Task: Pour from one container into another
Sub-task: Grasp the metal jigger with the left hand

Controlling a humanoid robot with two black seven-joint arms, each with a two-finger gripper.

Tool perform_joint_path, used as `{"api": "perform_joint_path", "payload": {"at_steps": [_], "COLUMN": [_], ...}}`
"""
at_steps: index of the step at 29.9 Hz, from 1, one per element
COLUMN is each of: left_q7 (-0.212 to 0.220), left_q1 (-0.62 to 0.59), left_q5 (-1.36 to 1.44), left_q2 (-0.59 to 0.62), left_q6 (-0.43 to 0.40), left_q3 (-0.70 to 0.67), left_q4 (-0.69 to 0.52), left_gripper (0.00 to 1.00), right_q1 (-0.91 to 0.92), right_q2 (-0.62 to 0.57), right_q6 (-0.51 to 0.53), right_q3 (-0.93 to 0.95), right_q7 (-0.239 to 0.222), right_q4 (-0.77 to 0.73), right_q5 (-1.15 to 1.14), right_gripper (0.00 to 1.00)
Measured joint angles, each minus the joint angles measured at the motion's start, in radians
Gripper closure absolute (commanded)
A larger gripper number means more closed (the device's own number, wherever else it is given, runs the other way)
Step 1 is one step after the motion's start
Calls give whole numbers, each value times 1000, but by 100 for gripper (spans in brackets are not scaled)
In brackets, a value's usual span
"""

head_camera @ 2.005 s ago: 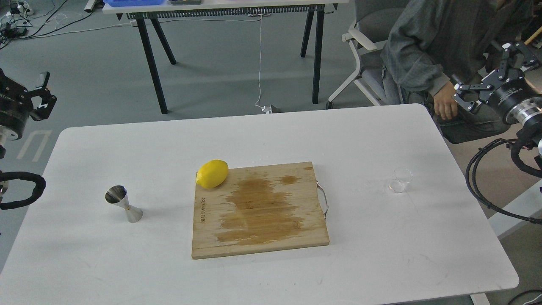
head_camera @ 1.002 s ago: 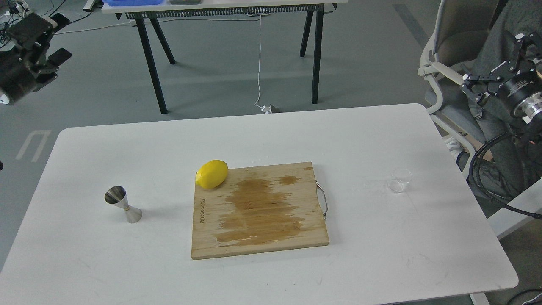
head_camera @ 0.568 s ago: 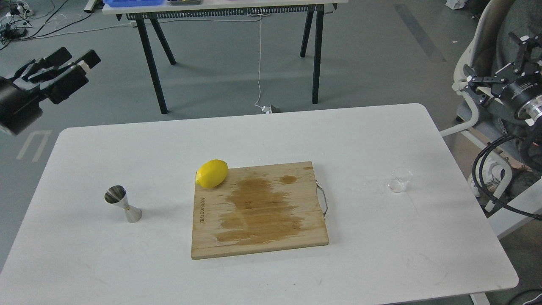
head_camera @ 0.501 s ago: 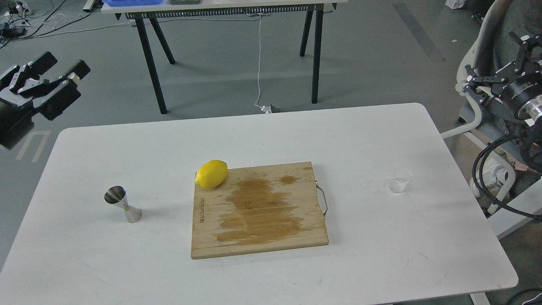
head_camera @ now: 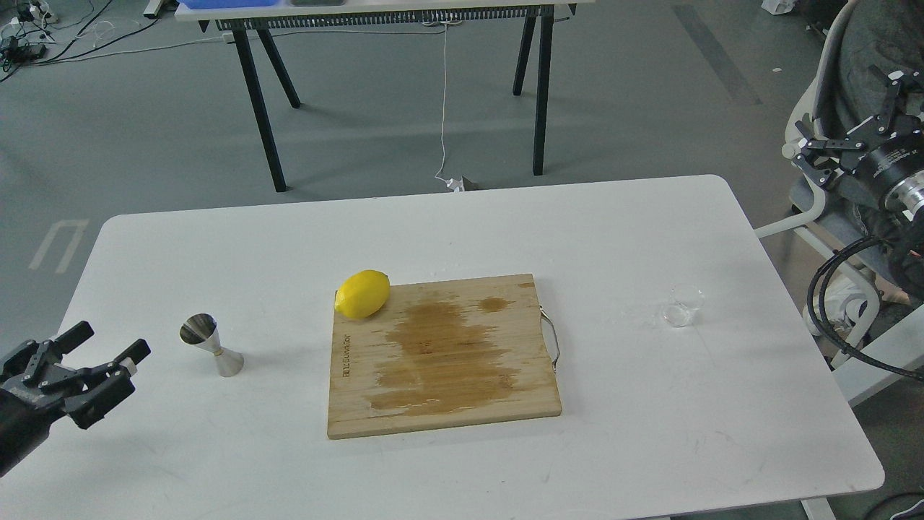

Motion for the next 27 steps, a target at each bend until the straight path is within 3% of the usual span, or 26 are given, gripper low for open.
{"api": "perform_joint_path", "payload": {"at_steps": [12,27], "left_q7": [0,0], "left_q1": [-21,-116], "left_q5": [32,32], "left_q2": [-271,-399], "left_q6": [0,0], "left_q3": [8,37], "left_q4": [235,328], "left_gripper": [1,1], "right_q1": [-1,-1], "right_q2": [-3,-4], "right_q6": [0,0], "right_q3": [1,0], "right_q7": [0,-1], "right_q4": [3,5], "right_q5": [0,0], "right_gripper": [1,1]}}
